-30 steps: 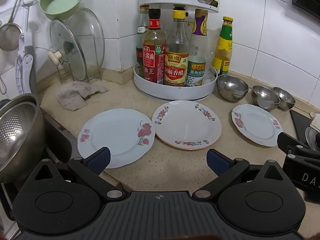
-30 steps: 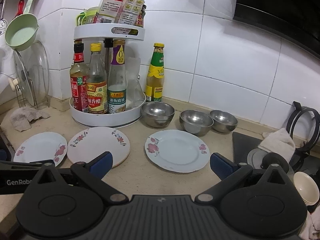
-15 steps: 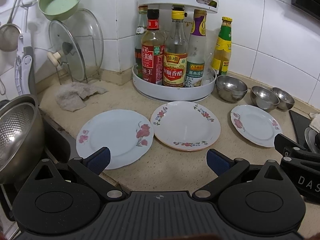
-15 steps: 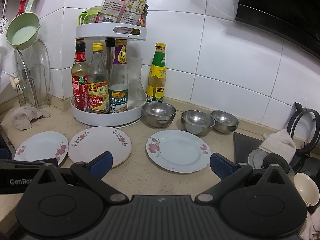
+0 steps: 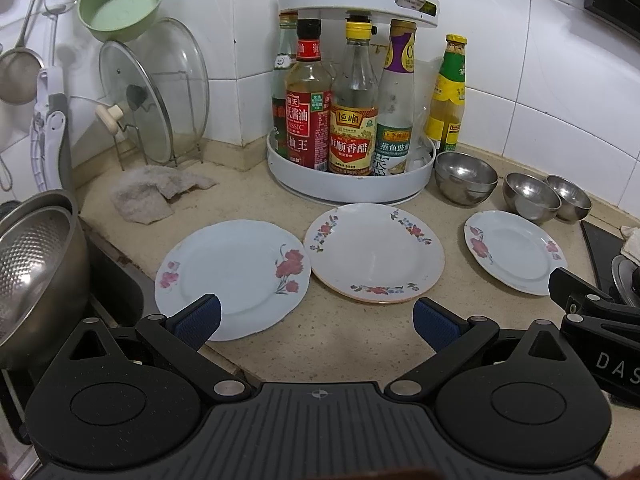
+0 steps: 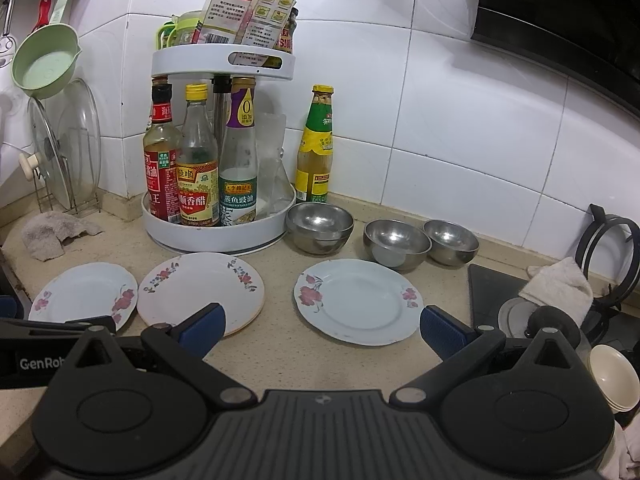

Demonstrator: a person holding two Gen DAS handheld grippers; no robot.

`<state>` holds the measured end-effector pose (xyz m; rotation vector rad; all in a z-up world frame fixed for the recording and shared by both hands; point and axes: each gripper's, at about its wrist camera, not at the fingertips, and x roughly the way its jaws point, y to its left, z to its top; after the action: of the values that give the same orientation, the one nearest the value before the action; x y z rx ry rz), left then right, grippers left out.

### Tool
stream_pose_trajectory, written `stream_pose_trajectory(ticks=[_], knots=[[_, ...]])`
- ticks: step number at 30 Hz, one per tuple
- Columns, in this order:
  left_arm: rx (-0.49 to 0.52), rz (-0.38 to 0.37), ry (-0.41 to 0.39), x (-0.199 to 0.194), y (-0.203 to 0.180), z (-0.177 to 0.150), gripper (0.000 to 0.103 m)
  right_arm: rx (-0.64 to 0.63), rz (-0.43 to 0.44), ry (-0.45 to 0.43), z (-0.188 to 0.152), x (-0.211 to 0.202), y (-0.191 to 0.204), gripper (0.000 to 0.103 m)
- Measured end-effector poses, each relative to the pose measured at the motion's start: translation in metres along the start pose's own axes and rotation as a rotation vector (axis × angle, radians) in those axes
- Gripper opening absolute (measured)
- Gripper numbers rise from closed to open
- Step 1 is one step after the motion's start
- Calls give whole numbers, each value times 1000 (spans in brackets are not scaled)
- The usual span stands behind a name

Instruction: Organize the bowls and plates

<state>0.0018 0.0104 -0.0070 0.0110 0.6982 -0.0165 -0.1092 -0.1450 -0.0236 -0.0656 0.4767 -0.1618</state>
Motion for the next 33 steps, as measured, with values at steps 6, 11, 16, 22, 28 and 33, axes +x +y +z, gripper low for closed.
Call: stream_pose_trajectory(ticks=[6,11,16,22,28,33], knots=[[0,-1,0,0,1,0,103,0,0,1,0,0,0,101],[-2,-1,0,1,1,0,103,-1,0,1,0,0,0,101],[-10,0,1,3,6,2,103,-4,-2,6,0,3,4,101],[-17,1,6,7,9,3,103,-7,1,13,1,7,8,101],[-18,6,2,8,12,3,103,-5,5,13,2,10,11,101],[-22,8,8,11,15,4,103,-9,7,17,2,13,15,101]])
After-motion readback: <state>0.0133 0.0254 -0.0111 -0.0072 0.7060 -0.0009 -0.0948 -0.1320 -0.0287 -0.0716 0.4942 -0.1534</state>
